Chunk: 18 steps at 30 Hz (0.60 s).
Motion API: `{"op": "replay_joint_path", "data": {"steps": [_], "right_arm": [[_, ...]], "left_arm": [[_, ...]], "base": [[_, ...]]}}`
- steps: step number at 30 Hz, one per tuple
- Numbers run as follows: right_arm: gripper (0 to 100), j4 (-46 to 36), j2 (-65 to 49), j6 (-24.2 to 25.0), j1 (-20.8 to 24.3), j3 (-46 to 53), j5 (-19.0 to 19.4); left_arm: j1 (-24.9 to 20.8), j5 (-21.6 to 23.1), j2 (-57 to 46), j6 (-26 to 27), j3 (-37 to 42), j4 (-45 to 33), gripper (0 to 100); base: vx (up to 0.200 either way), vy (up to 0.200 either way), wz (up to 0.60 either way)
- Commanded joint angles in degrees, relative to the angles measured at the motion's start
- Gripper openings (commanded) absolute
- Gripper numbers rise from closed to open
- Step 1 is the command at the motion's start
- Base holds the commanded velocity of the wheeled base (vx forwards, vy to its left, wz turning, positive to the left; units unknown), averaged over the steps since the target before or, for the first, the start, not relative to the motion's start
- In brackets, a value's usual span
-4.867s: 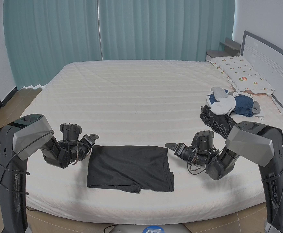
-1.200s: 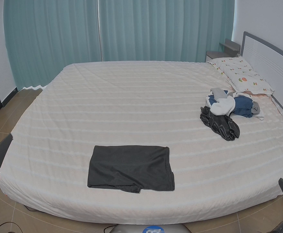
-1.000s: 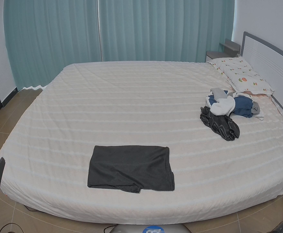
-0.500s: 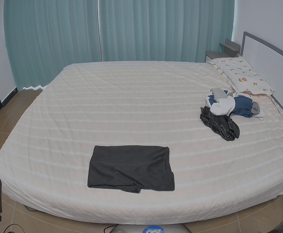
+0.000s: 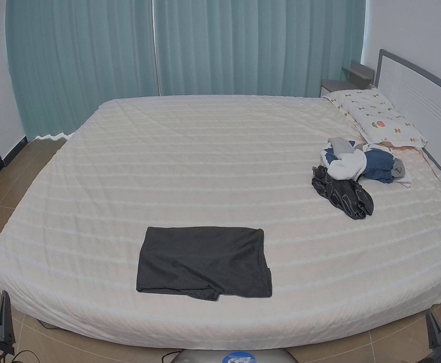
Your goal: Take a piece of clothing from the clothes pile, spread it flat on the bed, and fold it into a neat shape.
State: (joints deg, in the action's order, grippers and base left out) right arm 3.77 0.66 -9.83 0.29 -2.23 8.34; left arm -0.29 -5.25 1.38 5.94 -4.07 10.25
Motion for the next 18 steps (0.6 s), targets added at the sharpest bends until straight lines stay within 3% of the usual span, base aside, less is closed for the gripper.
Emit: {"op": "replay_joint_path", "data": {"steps": [1,3,5,6,8,14,18], "right_arm": [[100,0.5,-0.7,3.9,-0.2,2.1,0.5],[100,-0.7,-0.7,6.0,-0.3,2.1,-3.6],[100,-0.7,-0.7,6.0,-0.3,2.1,-3.6],[100,-5.2,-0.7,8.3,-0.3,1.5,-10.0],[100,-6.7,-0.7,10.3,-0.3,1.1,-9.9],[100,-4.9,-0.7,10.5,-0.3,1.6,-10.2],[100,-4.4,-0.7,10.2,-0.3,1.9,-10.0]], "left_arm": [[0.2,0.2,-1.0,0.4,4.1,1.4,100],[0.2,0.2,-1.0,0.4,4.1,0.8,100],[0.2,0.2,-1.0,0.4,4.1,0.8,100],[0.2,0.2,-0.9,0.3,4.1,-1.9,100],[0.2,0.2,-1.0,0.0,4.1,-7.0,100],[0.2,0.5,-1.1,-1.3,4.1,-7.4,100],[0.2,-1.7,-1.1,-5.1,4.1,-7.5,100]], "base": [[0.0,0.0,0.0],[0.0,0.0,0.0],[0.0,0.0,0.0],[0.0,0.0,0.0],[0.0,0.0,0.0],[0.0,0.0,0.0],[0.0,0.0,0.0]]}}
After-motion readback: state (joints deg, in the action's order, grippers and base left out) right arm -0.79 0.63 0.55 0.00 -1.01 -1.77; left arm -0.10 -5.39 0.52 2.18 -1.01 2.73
